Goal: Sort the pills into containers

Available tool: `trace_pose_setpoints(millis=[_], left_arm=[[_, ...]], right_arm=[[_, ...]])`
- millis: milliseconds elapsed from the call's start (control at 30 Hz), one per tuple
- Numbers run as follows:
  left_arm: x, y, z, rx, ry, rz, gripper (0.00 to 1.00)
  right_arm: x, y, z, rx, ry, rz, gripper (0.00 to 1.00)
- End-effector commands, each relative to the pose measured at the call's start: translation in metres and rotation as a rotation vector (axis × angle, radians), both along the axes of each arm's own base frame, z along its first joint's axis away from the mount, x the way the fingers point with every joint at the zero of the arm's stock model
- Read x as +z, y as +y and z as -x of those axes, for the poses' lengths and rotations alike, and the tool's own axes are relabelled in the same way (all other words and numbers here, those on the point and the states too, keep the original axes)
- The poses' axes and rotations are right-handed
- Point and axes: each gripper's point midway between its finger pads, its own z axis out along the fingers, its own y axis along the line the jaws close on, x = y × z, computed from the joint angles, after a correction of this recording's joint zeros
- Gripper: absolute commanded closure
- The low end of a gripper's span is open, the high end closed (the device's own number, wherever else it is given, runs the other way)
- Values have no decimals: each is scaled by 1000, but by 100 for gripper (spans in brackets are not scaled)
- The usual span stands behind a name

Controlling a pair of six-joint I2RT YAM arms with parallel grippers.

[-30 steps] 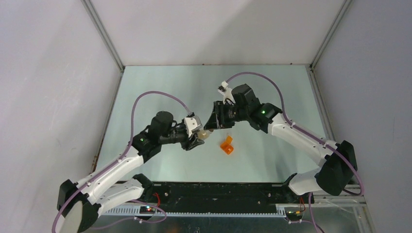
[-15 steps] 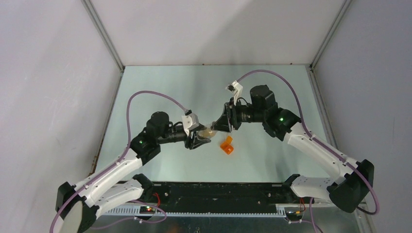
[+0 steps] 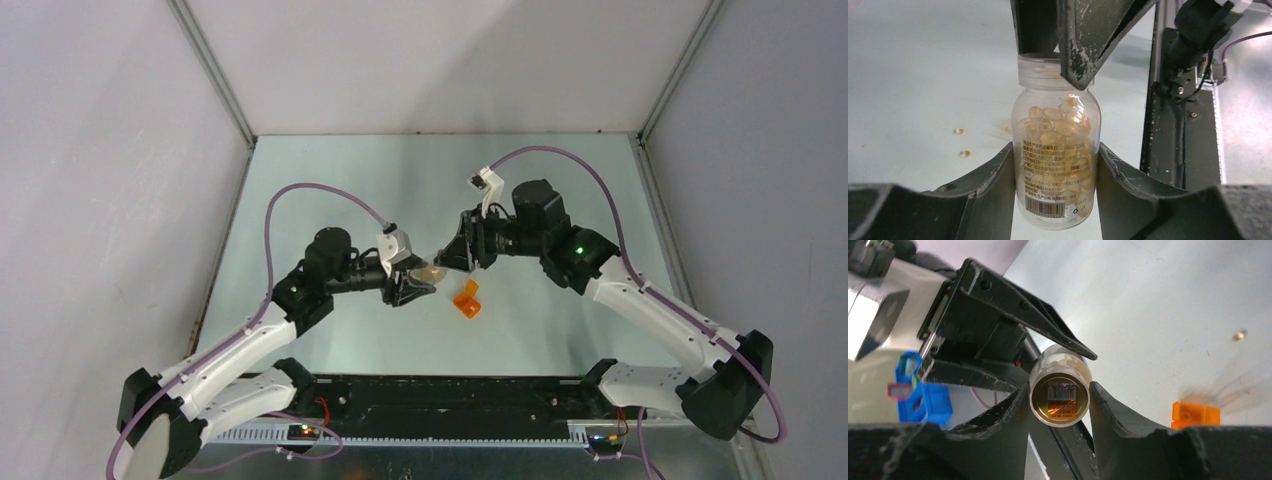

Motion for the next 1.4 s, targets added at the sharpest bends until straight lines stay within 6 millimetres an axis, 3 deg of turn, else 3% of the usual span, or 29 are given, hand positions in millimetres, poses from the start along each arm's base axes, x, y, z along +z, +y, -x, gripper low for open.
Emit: trace_pose_setpoints(millis=[0, 133, 200, 233, 367, 500, 567, 667, 833, 967, 1367], left_arm=[[54, -10, -16, 13, -199, 113, 100], [46, -8, -25, 49, -216, 89, 100], [41, -6, -29, 69, -222, 69, 100], [41, -6, -30, 74, -225, 64, 100], [35, -4, -30, 80, -207, 47, 100], [34, -5, -24, 64, -188, 60, 100], [34, -6, -21, 45, -179, 62, 100], [36, -9, -11, -17, -165, 61, 100], [36, -14, 7, -139, -137, 35, 99], [30, -14, 16, -197, -106, -5, 99], [26, -16, 25, -264, -106, -42, 99]], right_arm=[[-5, 4, -22, -348, 106, 6, 78], [-6, 4, -30, -510, 257, -46, 66], [-5, 3, -32, -541, 282, -53, 48], [3, 2, -31, -537, 270, -67, 36], [30, -8, -31, -479, 182, -96, 12], [55, -30, -32, -408, 35, -117, 5], [65, -32, -17, -279, -40, -122, 4], [64, -38, -2, -126, -165, -82, 4], [29, -43, 25, 125, -279, 57, 6], [17, -41, 38, 242, -298, 80, 11], [12, -19, 12, 123, -289, 101, 38]])
